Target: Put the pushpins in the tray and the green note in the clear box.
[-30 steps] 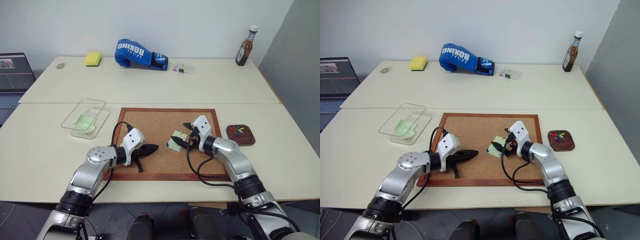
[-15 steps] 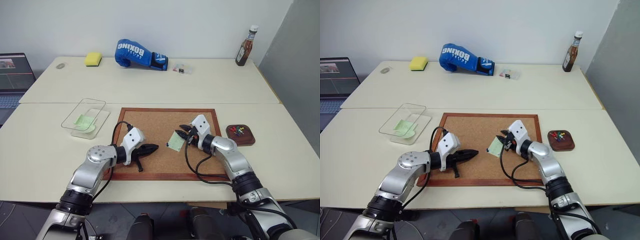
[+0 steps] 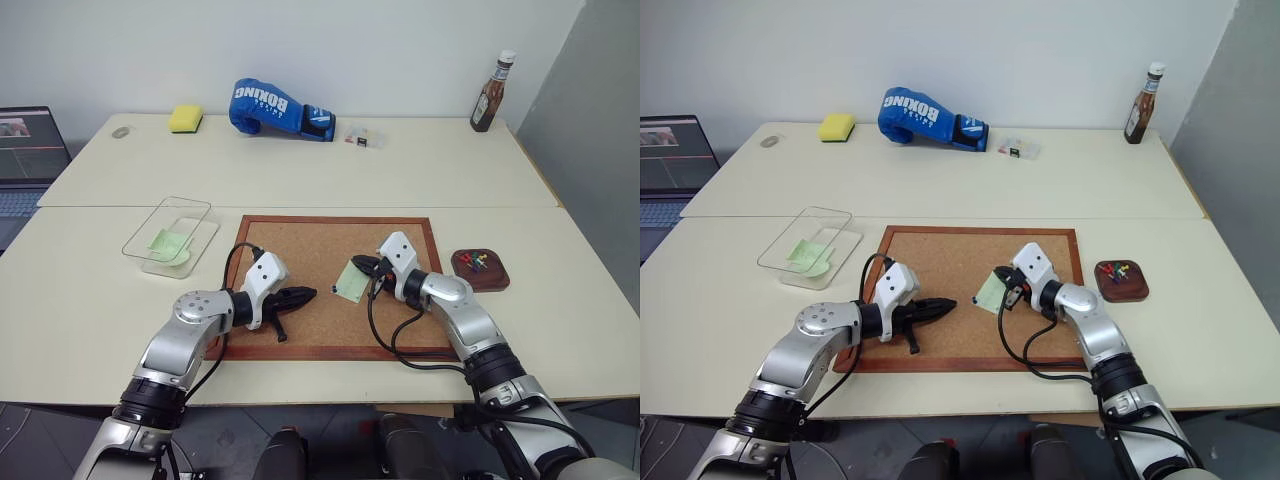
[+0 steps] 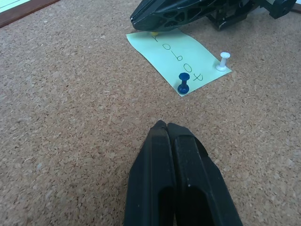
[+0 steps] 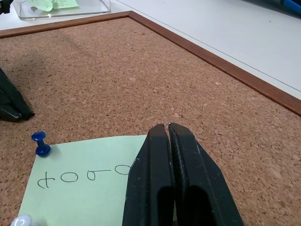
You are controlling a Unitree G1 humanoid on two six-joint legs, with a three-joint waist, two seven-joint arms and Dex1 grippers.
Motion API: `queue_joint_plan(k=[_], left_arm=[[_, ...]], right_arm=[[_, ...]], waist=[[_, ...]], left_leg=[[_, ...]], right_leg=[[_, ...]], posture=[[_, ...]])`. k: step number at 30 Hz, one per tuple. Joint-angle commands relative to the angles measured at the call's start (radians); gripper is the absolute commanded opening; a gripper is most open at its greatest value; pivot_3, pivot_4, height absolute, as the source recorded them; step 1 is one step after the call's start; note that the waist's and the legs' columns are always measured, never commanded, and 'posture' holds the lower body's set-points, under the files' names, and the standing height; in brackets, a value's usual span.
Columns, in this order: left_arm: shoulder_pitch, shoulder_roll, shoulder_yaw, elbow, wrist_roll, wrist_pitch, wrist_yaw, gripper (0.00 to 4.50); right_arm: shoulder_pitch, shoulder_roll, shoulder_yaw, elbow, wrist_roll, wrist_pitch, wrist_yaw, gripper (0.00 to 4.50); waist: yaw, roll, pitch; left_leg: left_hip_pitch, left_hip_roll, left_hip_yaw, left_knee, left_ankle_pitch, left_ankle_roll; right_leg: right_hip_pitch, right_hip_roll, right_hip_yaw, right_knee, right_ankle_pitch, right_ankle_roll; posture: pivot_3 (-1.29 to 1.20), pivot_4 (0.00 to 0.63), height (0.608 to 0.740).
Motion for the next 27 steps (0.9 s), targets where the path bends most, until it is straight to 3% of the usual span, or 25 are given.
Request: queue_joint_plan(k=[1,17,27], left_arm=[[0.005,0.017,0.002,0.015,0.040,0.028,0.037,0.00],[0.016,0.013,-0.010,0.024,0.062,0.028,0.053,0.00],[0.030,0.022,-0.013,-0.001,0.052,0.040,0.045,0.00]], right_arm=[[-0.018,0.005,-0.026,-0.086,0.031,0.022,0.009,0.03],[0.025,-0.007,-0.070,-0.255,0.075,0.156,-0.032,0.03],[0.069,-0.128,-0.312,-0.367,0.081,0.294,-0.236,0.03]], waist=[[0.000,0.000,0.000],[0.000,0.000,0.000],[0.001,0.000,0.000]], left_leg=[[0.000,0.000,0.000,0.000,0.000,0.000],[0.000,0.000,0.000,0.000,0.000,0.000],[-0.001,0.000,0.000,-0.001,0.000,0.000]], right_leg=[[0.000,0.000,0.000,0.000,0.000,0.000],[0.000,0.000,0.000,0.000,0.000,0.000],[0.000,0.000,0.000,-0.001,0.000,-0.001]], posture=[[0.00,0.150,0.740],[0.00,0.150,0.740],[0.00,0.150,0.740]])
